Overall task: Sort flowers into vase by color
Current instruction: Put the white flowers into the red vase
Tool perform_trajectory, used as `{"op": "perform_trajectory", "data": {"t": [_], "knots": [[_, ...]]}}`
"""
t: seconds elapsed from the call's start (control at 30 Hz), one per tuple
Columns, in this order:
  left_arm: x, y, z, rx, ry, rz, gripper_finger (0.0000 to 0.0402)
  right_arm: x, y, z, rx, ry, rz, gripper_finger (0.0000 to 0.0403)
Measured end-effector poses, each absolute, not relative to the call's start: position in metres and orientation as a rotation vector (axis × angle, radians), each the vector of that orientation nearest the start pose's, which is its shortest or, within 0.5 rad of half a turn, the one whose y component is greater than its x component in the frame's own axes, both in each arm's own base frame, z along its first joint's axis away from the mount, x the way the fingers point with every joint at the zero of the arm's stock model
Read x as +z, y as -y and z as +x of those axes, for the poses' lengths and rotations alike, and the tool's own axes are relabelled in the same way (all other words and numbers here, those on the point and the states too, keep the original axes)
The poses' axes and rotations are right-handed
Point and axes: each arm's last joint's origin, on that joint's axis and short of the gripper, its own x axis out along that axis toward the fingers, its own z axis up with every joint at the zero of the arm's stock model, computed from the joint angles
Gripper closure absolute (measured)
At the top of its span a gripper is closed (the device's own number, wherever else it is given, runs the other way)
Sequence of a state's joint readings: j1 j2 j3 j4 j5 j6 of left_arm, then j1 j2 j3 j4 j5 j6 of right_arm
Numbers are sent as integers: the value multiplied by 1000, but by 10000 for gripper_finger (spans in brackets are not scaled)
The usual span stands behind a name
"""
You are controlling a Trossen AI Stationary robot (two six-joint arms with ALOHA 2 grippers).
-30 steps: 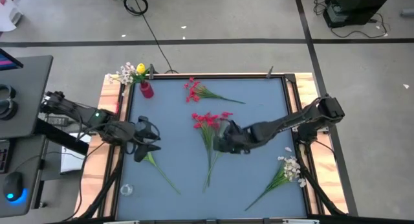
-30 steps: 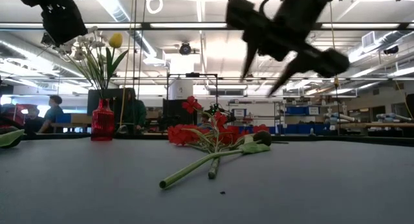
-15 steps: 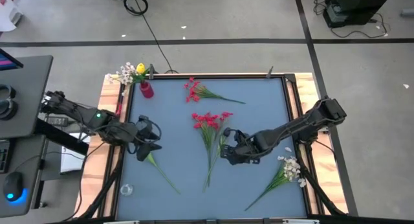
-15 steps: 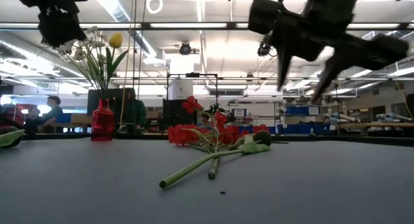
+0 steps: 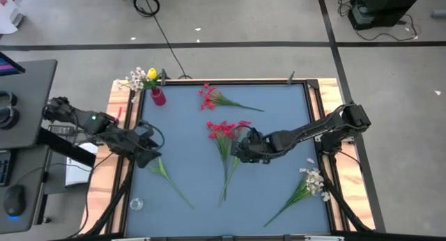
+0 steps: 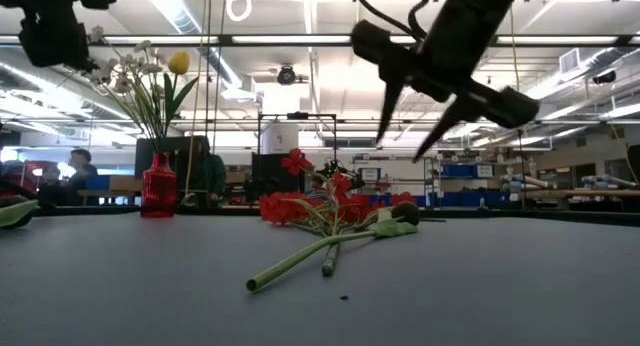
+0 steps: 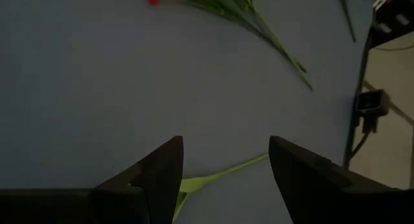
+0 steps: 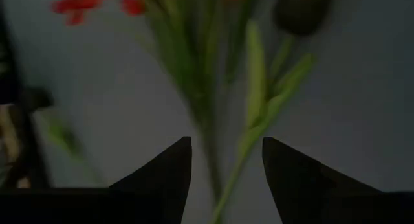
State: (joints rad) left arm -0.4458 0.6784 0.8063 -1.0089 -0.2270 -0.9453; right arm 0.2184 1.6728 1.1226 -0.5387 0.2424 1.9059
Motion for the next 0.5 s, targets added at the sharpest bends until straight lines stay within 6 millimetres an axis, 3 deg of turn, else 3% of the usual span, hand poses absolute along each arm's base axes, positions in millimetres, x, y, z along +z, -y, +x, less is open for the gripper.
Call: {"op": "perform_trajectory", "data": {"t": [0.23, 0.5], "knots": [[265, 51, 115, 191, -861, -597, 169, 186, -44, 329, -1077, -700, 1423, 229], [262, 50, 113, 215, -887, -568, 169, 166, -32, 340, -1050, -801, 1421, 235]]}}
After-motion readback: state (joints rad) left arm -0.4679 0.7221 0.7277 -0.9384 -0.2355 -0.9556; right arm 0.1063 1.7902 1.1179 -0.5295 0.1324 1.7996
